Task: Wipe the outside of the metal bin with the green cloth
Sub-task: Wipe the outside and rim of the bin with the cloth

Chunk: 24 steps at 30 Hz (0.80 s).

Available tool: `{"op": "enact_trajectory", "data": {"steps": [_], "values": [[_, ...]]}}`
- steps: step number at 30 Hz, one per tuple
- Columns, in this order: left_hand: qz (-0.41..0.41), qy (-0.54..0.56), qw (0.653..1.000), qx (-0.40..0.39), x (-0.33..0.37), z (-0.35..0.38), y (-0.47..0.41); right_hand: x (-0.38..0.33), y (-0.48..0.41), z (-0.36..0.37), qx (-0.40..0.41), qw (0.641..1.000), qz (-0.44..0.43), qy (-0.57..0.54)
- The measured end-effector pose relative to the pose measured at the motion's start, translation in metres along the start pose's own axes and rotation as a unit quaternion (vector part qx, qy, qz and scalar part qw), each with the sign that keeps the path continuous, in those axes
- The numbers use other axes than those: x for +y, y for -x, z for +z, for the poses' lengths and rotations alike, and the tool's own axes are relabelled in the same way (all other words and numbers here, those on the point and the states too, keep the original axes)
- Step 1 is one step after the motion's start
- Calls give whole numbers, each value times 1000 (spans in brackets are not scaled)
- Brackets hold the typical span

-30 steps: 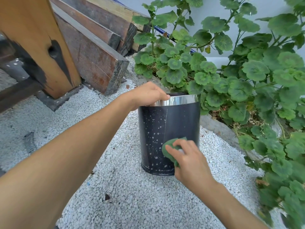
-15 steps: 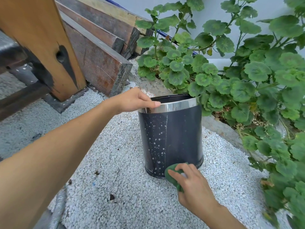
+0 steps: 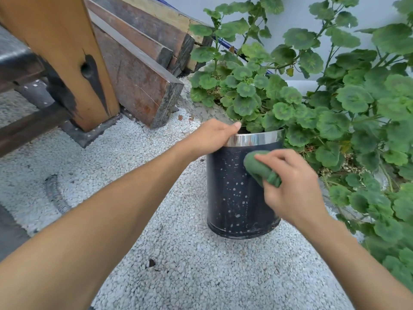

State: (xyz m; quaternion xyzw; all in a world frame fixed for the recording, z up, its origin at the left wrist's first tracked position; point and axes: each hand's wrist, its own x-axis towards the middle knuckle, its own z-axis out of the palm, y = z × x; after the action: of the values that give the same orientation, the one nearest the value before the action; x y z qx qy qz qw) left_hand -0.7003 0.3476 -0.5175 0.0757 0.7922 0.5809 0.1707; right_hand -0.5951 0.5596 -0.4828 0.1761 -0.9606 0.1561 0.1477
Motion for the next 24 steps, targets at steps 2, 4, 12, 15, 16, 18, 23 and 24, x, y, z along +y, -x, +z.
{"op": "enact_trajectory", "data": {"steps": [2, 4, 12, 15, 16, 18, 23, 24], "values": [[-10, 11, 1000, -8, 4, 0, -2, 5, -15, -4, 34, 999, -10, 12], [-2, 18, 1000, -26, 4, -5, -4, 8, -26, -5, 50, 999, -14, 17], [32, -12, 999, -42, -1, -19, -3, 14, -33, 10, 56, 998, -29, 16], [43, -39, 997, -44, -2, -21, -3, 17, -24, 19, 43, 998, -38, 19], [46, -44, 997, -44, -2, -21, -2, 17, -19, 22, 33, 998, -41, 19], [48, -50, 997, -45, -3, -23, -2, 16, -4, 28, 5, 999, -47, 18], [38, -50, 997, -35, -1, -24, -2, 12, 44, 37, -90, 995, -31, 25], [41, -51, 997, -38, 0, -24, -1, 12, 54, 39, -108, 993, -27, 25]]}}
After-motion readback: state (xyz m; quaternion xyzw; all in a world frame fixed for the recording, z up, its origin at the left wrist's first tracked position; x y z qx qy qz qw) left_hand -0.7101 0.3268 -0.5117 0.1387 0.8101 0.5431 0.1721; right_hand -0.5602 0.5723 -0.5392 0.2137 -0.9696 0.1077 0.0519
